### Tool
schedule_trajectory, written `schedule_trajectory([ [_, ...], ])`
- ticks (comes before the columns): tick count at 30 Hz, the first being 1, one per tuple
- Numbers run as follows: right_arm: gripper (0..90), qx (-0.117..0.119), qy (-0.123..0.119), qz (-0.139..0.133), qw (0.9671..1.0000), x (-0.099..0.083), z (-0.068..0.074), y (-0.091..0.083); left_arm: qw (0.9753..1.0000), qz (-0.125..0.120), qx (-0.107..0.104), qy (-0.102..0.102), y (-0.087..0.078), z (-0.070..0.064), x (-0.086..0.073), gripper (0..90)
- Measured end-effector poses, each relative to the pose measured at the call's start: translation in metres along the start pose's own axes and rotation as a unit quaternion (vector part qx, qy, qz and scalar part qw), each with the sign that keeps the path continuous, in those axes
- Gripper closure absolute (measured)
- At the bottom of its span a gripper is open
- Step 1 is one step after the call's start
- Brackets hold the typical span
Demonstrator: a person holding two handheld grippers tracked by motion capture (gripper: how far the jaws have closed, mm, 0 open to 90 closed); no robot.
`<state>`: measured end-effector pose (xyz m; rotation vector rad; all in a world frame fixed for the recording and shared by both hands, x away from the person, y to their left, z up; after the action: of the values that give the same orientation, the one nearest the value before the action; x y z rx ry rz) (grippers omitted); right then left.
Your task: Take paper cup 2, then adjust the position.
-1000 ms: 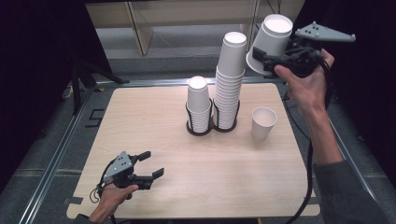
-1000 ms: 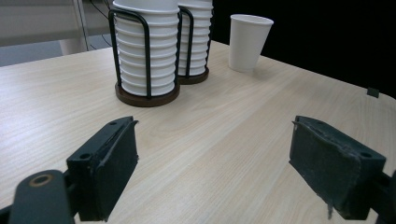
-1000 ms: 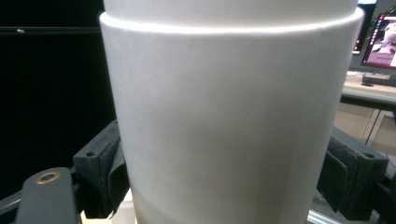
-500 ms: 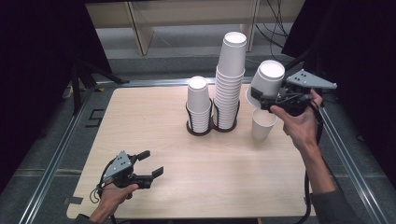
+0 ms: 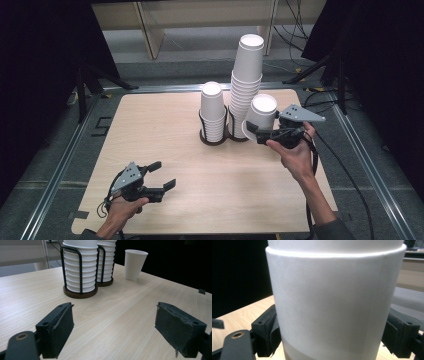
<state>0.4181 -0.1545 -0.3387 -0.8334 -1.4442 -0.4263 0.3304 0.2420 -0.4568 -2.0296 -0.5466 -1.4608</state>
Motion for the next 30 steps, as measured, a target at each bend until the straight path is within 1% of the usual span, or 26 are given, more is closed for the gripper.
schedule_trajectory([
  [1,16.5,0.009,0.004,-0.005,0.9999,-0.003,0.003,0.003,0.9999,0.011,0.009,0.0,-0.002,0.0,0.0,14.6],
  [2,16.6,0.008,-0.005,-0.006,0.9999,-0.005,0.004,0.005,0.9999,0.01,0.008,-0.001,-0.002,0.0,0.0,14.6],
  [3,16.5,0.017,0.009,0.003,0.9998,-0.009,0.009,0.007,0.9999,0.01,0.009,-0.001,-0.002,0.0,0.0,14.6],
  [4,16.5,0.023,0.009,0.003,0.9997,-0.012,0.011,0.009,1.0,0.0,0.002,-0.002,0.0,0.0,0.0,14.6],
  [5,16.5,0.021,0.003,0.001,0.9998,-0.014,0.013,0.011,1.0,-0.002,0.0,-0.002,0.0,0.001,0.0,14.6],
  [6,16.5,0.024,0.009,0.003,0.9997,-0.017,0.015,0.013,1.0,-0.003,-0.001,-0.002,0.0,0.001,0.0,14.6],
  [7,16.6,0.03,0.004,0.001,0.9995,-0.02,0.016,0.016,1.0,-0.003,-0.003,-0.002,0.0,0.0,0.0,14.6],
  [8,16.5,0.035,0.012,0.01,0.9993,-0.023,0.02,0.018,1.0,-0.001,-0.002,0.0,0.0,0.0,0.0,14.6],
  [10,16.5,0.035,0.0,0.011,0.9993,-0.027,0.022,0.022,1.0,-0.001,-0.004,0.0,0.0,0.0,0.0,14.6],
  [11,16.5,0.042,0.013,0.018,0.9989,-0.029,0.026,0.023,1.0,-0.002,-0.004,-0.001,0.0,-0.001,0.0,14.6],
  [12,16.6,0.04,0.003,0.016,0.9991,-0.031,0.027,0.026,1.0,-0.002,-0.005,-0.002,0.0,-0.001,0.0,14.6],
  [13,16.5,0.049,0.013,0.02,0.9985,-0.032,0.031,0.028,1.0,-0.002,-0.005,-0.001,0.0,-0.001,0.001,14.6],
  [14,16.5,0.049,0.013,0.02,0.9985,-0.034,0.034,0.03,1.0,-0.002,-0.005,0.0,0.0,-0.001,0.001,14.6],
  [15,16.5,0.054,0.004,0.016,0.9984,-0.035,0.035,0.032,1.0,-0.001,-0.006,0.0,0.0,-0.001,0.0,14.6],
  [16,16.5,0.061,0.012,0.017,0.9979,-0.036,0.039,0.034,1.0,-0.001,-0.006,-0.001,0.0,-0.001,0.0,14.6],
  [17,16.5,0.064,0.007,0.02,0.9977,-0.036,0.04,0.036,1.0,-0.001,-0.006,-0.002,-0.001,-0.001,0.0,14.6],
  [18,16.5,0.066,0.01,0.019,0.9976,-0.037,0.043,0.039,1.0,0.007,0.001,-0.001,-0.003,-0.001,0.0,14.6],
  [19,16.5,0.071,0.008,0.014,0.9973,-0.038,0.044,0.042,1.0,0.006,-0.001,-0.002,-0.003,-0.001,0.0,14.6],
  [20,16.5,0.071,0.007,0.023,0.9972,-0.039,0.047,0.043,1.0,0.003,-0.001,-0.004,-0.003,-0.002,0.001,14.6],
  [22,16.5,0.076,-0.004,0.016,0.997,-0.04,0.051,0.05,1.0,0.005,-0.001,0.001,-0.003,-0.002,0.0,14.6],
  [23,16.5,0.082,-0.001,0.024,0.9964,-0.041,0.055,0.052,1.0,0.004,-0.003,0.001,-0.003,-0.002,0.0,14.6],
  [25,16.5,0.1,0.008,0.024,0.9947,-0.042,0.062,0.058,1.0,0.001,-0.001,-0.003,-0.003,-0.002,0.0,14.6],
  [26,16.5,0.097,0.004,0.027,0.9949,-0.042,0.064,0.059,1.0,-0.001,0.0,-0.003,-0.003,-0.002,0.0,14.6],
  [28,16.5,0.109,0.006,0.015,0.9939,-0.043,0.069,0.065,0.9998,-0.014,-0.011,-0.004,-0.002,-0.002,0.0,14.6],
  [29,16.5,0.111,0.005,0.019,0.9936,-0.043,0.072,0.066,1.0,-0.007,-0.005,-0.002,-0.003,-0.003,0.001,14.6],
  [30,16.5,0.117,0.008,0.019,0.9929,-0.043,0.075,0.068,1.0,-0.007,-0.006,-0.001,-0.003,-0.003,0.001,14.5],
])
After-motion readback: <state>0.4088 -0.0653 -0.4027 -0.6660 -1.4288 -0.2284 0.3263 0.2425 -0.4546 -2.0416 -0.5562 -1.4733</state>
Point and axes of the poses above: each handheld gripper's, and its own axes: y roughly forward along the jaws, x roughly out of its top, z roughly to its left, the point moved 2 cm from there along y, roughly forward along the jaws, and after that the axes turned 8 degrees about -y, right-handed, at the moved point
